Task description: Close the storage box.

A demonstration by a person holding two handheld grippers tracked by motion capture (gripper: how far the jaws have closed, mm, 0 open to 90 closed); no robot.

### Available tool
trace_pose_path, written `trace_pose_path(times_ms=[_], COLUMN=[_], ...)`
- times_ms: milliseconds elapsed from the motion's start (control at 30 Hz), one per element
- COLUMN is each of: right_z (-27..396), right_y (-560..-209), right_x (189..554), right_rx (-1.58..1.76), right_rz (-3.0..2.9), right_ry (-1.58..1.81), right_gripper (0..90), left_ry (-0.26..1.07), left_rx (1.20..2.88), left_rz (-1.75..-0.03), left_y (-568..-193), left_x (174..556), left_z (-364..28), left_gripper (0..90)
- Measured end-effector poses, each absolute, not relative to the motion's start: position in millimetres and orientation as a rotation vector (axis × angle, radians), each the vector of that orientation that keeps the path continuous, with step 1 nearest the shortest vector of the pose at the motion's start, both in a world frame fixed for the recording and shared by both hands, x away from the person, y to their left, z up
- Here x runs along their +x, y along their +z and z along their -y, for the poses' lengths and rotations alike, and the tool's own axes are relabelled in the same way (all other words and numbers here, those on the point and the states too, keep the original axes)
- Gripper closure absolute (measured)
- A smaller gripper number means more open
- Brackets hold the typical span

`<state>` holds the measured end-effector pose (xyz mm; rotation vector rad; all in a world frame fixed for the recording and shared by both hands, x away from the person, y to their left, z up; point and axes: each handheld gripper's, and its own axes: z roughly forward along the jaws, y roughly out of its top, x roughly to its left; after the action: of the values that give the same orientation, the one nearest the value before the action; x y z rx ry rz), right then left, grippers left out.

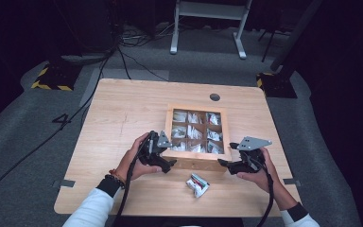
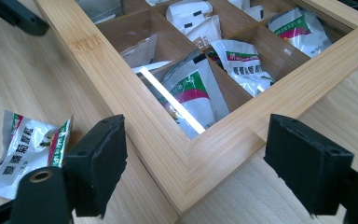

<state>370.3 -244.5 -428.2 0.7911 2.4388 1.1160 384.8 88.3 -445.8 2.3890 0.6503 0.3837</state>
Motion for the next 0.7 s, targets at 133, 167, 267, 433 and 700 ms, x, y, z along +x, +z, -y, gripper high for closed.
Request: trace_pose_path(times_ms=[133,167,267,433,700], right_z=[245,245,249,253,258], right_y=[-428,-428,-424,-419,-411], right_x=[370,370,369,371,371], right_rx=[0.797,0.798,0.787,0.803,0.788], right_rz=[-2.441,-2.442,-2.437,-2.420,-2.399], right_ry=[1.116,1.116,1.149,1.169,1.152], right_gripper=[21.6,22.5,29.5,27.7,25.2], left_ry=[0.329,0.318,0.333,0.341,0.391], left_rx=[2.337,2.331,2.325,2.302,2.252], left_rz=[-0.674,-0.669,-0.658,-0.645,-0.633], left_y=[-446,-445,-443,-436,-421], left_x=[387,387,386,384,380], left_z=[-93,-95,-97,-100,-106], left_gripper=[7.8,8.8,9.2,10.2,15.9])
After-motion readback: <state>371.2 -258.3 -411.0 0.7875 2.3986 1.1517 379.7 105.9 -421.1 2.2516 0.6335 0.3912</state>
